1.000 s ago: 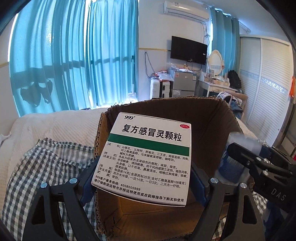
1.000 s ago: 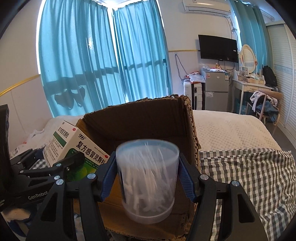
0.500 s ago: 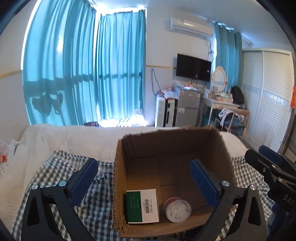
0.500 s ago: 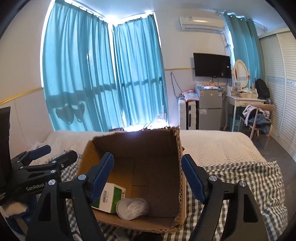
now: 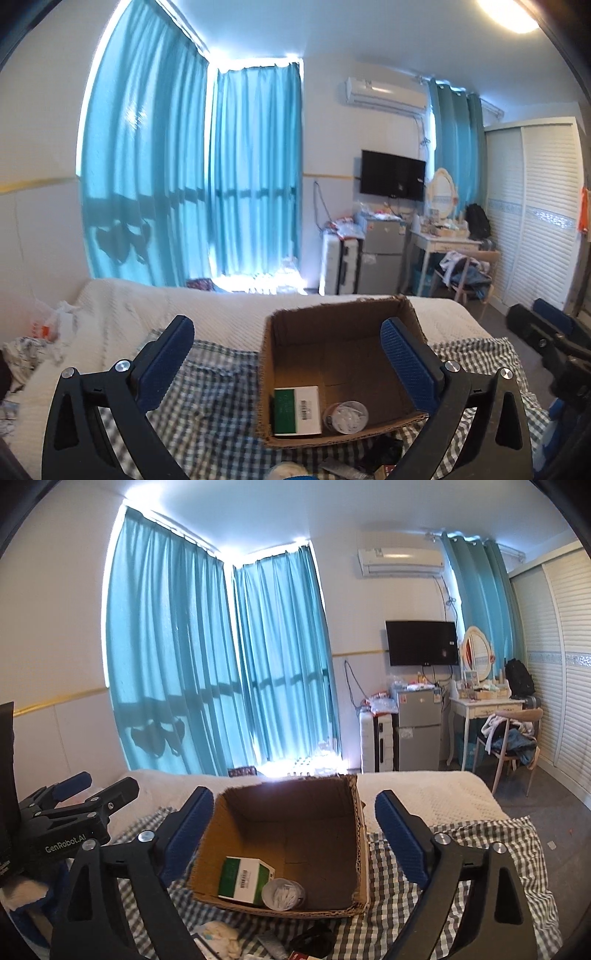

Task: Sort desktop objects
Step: 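Withdraw both grippers from the box and lower them toward the scattered items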

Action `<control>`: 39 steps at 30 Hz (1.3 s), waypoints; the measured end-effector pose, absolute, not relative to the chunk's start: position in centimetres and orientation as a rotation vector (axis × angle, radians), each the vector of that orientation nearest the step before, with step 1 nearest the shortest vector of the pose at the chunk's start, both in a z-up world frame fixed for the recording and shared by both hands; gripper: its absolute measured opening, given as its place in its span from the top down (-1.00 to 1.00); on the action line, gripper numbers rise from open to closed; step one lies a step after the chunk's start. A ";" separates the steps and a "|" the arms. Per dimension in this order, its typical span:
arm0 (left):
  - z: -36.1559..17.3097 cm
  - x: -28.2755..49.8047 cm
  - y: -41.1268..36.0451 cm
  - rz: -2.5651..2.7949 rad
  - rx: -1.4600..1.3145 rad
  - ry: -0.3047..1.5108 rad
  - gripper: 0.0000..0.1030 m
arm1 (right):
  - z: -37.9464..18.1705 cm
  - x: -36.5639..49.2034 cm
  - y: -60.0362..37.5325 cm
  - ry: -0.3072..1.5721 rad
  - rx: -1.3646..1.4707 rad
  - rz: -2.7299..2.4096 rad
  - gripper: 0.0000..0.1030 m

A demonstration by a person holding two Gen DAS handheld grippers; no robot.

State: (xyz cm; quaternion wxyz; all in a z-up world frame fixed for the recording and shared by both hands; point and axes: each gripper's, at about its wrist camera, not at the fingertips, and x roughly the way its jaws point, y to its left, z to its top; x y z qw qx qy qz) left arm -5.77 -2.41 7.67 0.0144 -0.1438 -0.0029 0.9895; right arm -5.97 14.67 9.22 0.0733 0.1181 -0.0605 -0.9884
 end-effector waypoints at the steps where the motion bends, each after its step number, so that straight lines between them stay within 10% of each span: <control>1: 7.9 -5.2 -2.6 3.094 -0.436 -0.005 -1.00 | 9.5 -5.4 14.6 -0.182 0.341 -2.969 -0.81; 39: 4.2 1.5 -5.9 3.092 -0.515 -0.029 -1.00 | 6.0 2.4 13.4 -0.195 0.405 -2.952 -0.99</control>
